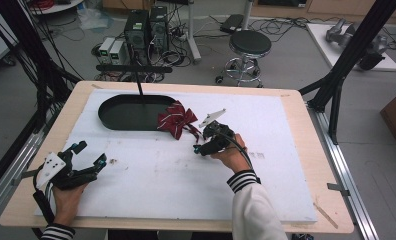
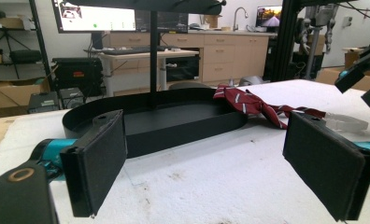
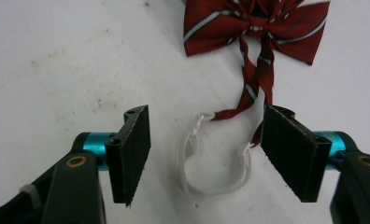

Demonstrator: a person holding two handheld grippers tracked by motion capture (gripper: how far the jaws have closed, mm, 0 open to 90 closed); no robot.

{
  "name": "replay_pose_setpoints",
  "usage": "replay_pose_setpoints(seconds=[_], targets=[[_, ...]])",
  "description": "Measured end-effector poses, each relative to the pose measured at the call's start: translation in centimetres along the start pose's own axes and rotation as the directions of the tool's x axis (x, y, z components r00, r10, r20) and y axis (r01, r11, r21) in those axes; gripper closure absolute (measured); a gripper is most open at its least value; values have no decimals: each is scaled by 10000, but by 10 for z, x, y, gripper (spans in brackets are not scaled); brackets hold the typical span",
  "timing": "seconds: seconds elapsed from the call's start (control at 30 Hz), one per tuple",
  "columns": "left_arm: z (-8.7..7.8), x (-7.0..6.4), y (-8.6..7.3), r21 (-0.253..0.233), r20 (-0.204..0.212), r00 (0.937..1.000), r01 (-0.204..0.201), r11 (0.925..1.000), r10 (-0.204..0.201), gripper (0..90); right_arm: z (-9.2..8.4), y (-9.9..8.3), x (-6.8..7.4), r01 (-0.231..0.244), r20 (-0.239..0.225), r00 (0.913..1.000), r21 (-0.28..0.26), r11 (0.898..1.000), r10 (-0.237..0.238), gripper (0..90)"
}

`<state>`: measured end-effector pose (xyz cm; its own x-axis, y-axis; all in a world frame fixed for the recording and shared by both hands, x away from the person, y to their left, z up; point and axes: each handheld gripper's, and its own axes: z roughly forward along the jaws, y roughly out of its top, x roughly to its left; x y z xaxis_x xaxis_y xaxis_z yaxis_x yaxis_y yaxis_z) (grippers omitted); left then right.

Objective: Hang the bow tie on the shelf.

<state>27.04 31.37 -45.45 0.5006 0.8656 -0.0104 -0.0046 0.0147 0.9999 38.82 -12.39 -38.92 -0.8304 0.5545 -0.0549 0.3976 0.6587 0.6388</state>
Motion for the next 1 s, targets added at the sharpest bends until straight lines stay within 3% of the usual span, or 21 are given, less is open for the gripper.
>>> replay_pose_setpoints(seconds=[0.17,0.5,1.0], targets=[[0,0,0,10,-11,10000,-1,10000,1,140,5,-2,0,239,-310,9993,569,9981,-222,414],[0,0,0,8,-12,10000,-6,10000,6,140,14,-3,2,608,-418,9976,1340,9891,-557,490],[0,0,0,-5,-28,10000,20,10000,-20,140,30,-4,2,1228,-631,9917,2088,9702,-1120,608]])
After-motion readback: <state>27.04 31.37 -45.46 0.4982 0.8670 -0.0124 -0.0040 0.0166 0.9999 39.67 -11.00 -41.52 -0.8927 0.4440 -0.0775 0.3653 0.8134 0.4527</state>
